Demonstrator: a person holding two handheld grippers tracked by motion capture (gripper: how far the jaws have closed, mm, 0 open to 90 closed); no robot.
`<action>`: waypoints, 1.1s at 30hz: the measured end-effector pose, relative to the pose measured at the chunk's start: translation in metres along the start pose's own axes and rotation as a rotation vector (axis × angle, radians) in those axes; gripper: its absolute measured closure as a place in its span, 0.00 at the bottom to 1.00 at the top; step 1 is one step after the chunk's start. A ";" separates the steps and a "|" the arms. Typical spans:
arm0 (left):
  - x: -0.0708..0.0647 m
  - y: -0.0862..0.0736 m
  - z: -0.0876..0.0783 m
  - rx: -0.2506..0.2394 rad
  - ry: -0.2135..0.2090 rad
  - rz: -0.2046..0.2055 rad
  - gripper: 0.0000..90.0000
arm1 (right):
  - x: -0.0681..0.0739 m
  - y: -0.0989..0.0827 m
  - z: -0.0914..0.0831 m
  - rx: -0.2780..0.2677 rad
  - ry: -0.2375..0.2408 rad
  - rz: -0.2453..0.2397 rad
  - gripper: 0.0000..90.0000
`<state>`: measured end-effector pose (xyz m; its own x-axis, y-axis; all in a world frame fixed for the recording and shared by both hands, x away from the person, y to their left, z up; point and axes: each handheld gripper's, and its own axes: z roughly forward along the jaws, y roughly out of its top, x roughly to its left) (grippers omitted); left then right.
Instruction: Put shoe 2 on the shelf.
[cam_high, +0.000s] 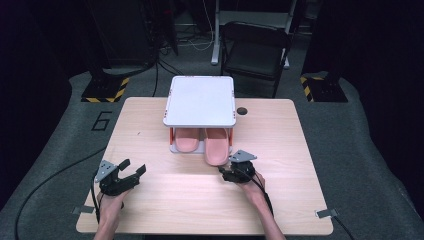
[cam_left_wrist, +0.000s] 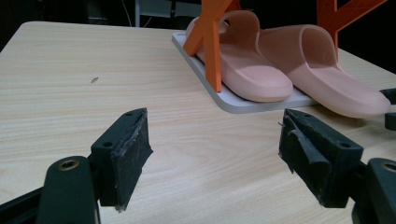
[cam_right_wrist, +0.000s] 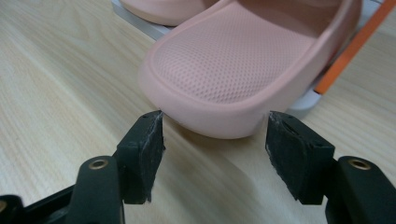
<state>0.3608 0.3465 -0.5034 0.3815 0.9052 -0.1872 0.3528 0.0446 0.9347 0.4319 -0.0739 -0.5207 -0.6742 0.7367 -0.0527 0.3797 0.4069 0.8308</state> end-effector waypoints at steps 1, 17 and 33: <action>0.000 0.000 0.000 -0.001 0.002 -0.002 0.27 | 0.000 0.003 0.003 0.001 -0.004 -0.001 0.42; 0.006 0.001 -0.004 -0.011 0.008 -0.013 0.27 | -0.005 0.031 0.042 0.006 -0.049 0.025 0.41; 0.007 0.001 -0.007 -0.011 0.006 -0.018 0.27 | -0.006 0.036 0.050 0.005 -0.071 0.026 0.38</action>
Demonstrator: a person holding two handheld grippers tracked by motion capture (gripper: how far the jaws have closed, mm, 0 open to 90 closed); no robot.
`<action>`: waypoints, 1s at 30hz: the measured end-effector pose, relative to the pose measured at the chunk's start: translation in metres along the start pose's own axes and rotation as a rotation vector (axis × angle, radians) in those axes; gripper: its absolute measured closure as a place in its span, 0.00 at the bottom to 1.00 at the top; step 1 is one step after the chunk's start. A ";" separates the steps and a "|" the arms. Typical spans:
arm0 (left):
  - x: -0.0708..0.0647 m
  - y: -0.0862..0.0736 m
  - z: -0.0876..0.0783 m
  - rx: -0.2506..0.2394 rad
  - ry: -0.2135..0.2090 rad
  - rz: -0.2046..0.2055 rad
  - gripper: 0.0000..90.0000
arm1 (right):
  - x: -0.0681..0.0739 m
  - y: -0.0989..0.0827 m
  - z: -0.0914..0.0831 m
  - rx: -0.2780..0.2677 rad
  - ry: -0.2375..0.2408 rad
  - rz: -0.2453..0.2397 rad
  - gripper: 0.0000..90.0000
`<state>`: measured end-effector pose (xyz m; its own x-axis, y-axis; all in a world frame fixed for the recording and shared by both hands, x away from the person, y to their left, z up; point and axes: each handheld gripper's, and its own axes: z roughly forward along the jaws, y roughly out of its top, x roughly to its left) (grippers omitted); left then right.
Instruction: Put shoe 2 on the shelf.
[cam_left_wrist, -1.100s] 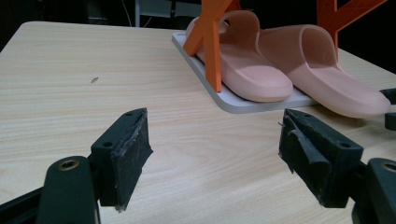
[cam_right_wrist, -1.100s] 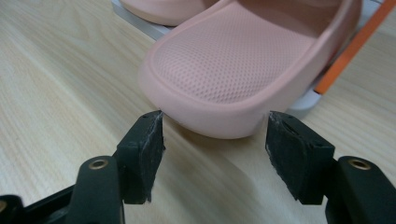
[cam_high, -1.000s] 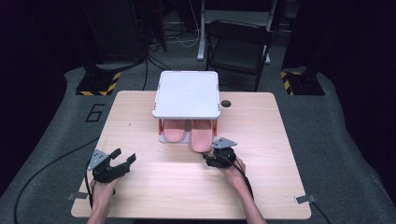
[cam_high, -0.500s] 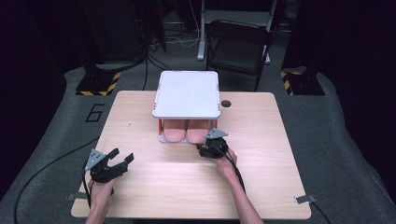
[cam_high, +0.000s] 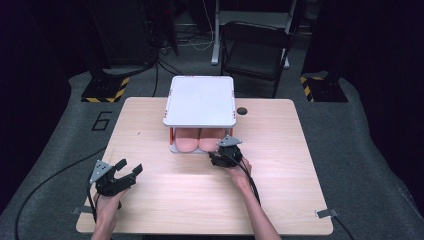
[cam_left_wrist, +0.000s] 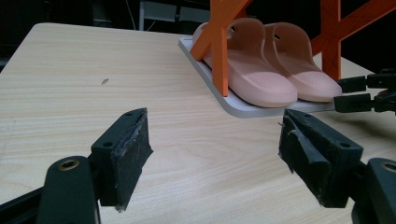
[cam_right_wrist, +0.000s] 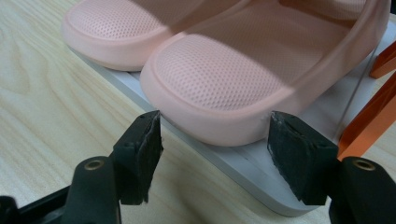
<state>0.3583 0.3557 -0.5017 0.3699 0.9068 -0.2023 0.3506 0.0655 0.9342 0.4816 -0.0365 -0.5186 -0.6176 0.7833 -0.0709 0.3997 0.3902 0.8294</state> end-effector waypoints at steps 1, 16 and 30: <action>0.000 0.000 0.000 0.001 -0.001 0.000 0.27 | 0.001 0.001 -0.001 0.010 0.001 0.004 0.38; 0.000 -0.001 0.002 0.003 0.005 0.008 0.27 | -0.005 -0.033 -0.094 -0.185 -0.008 0.058 0.19; 0.008 -0.007 0.004 0.015 0.026 -0.004 0.25 | -0.046 -0.089 -0.160 -0.280 -0.201 0.181 0.20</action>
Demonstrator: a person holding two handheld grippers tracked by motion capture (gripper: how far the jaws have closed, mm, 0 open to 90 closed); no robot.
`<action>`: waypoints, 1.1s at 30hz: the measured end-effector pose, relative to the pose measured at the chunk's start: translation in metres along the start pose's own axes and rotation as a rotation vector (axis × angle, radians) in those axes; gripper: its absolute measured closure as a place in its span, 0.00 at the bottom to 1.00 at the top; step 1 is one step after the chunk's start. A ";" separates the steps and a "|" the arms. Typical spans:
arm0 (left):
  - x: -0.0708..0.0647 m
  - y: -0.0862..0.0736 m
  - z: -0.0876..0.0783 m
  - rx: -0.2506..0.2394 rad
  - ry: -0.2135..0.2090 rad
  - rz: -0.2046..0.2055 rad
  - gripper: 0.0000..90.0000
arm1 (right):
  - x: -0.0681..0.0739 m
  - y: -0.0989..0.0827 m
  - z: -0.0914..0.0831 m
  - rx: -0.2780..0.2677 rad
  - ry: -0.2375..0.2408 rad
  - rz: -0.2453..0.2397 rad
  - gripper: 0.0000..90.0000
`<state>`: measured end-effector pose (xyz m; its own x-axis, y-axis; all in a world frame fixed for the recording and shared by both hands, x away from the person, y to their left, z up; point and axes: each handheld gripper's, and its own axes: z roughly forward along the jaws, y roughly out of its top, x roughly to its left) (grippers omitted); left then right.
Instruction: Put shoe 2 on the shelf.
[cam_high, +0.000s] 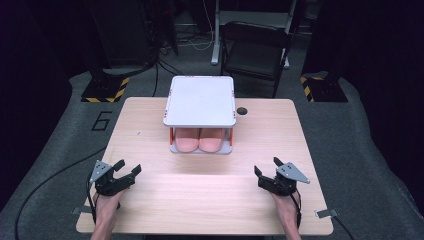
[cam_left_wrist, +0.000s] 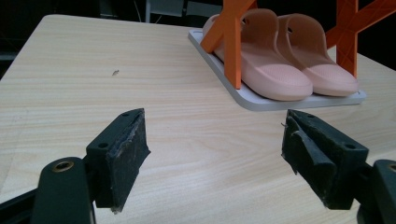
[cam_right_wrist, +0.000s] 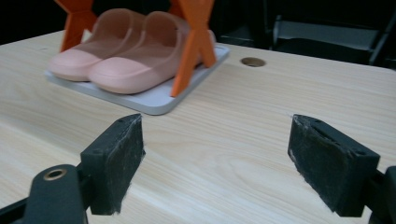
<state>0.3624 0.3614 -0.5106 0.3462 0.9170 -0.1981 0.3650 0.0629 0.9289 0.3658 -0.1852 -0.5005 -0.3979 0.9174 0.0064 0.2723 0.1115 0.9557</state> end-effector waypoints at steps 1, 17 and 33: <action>0.000 -0.001 0.000 0.003 0.001 -0.003 0.25 | -0.002 -0.002 -0.002 -0.004 -0.008 0.010 0.20; -0.001 0.000 0.003 0.005 -0.002 -0.002 0.25 | -0.017 -0.013 -0.008 0.012 -0.038 0.073 0.21; -0.001 0.000 0.003 0.001 -0.003 -0.005 0.25 | -0.022 -0.016 -0.009 0.024 -0.060 0.078 0.21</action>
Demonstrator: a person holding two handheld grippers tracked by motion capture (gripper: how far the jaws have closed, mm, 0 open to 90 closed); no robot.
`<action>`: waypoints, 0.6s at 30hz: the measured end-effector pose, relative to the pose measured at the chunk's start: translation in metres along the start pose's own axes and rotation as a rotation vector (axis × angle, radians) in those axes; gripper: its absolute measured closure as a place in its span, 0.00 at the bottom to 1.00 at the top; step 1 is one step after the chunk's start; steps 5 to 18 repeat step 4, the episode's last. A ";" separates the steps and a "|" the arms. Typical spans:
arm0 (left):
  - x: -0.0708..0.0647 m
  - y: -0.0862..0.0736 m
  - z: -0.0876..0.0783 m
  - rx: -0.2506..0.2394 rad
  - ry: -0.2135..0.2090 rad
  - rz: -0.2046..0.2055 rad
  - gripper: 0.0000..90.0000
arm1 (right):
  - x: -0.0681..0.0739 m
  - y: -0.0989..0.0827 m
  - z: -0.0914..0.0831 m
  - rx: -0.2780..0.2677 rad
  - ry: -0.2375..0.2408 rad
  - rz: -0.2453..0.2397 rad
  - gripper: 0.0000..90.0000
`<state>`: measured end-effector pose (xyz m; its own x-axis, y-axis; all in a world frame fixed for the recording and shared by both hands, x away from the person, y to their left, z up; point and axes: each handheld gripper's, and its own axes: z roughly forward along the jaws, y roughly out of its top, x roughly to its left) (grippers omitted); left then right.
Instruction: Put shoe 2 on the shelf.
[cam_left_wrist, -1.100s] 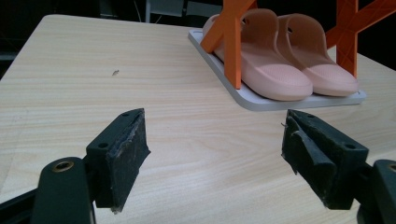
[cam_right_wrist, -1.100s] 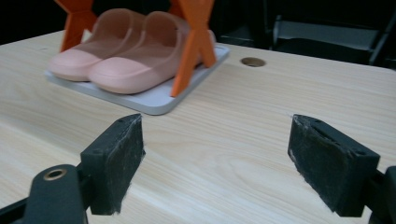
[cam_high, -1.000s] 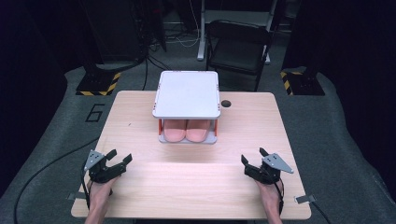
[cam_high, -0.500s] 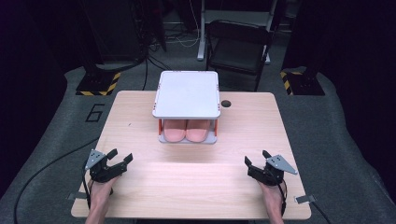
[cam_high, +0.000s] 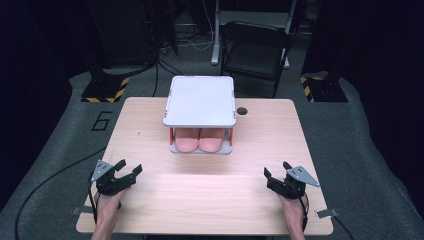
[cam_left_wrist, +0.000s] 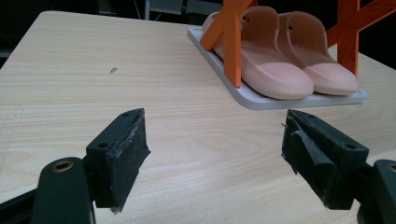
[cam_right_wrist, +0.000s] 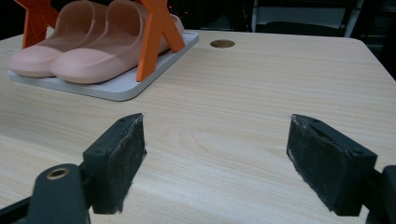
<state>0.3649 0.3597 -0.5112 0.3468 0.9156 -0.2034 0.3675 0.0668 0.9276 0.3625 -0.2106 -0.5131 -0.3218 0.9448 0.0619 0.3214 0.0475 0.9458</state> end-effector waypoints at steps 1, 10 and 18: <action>0.000 0.000 0.000 0.001 0.001 -0.001 0.25 | 0.000 0.000 0.000 0.002 -0.002 -0.002 0.21; 0.000 0.000 0.000 0.004 0.003 -0.002 0.25 | -0.004 0.000 -0.001 0.007 -0.016 0.007 0.21; 0.000 0.000 0.000 0.004 0.003 -0.002 0.25 | -0.004 0.000 -0.001 0.007 -0.016 0.007 0.21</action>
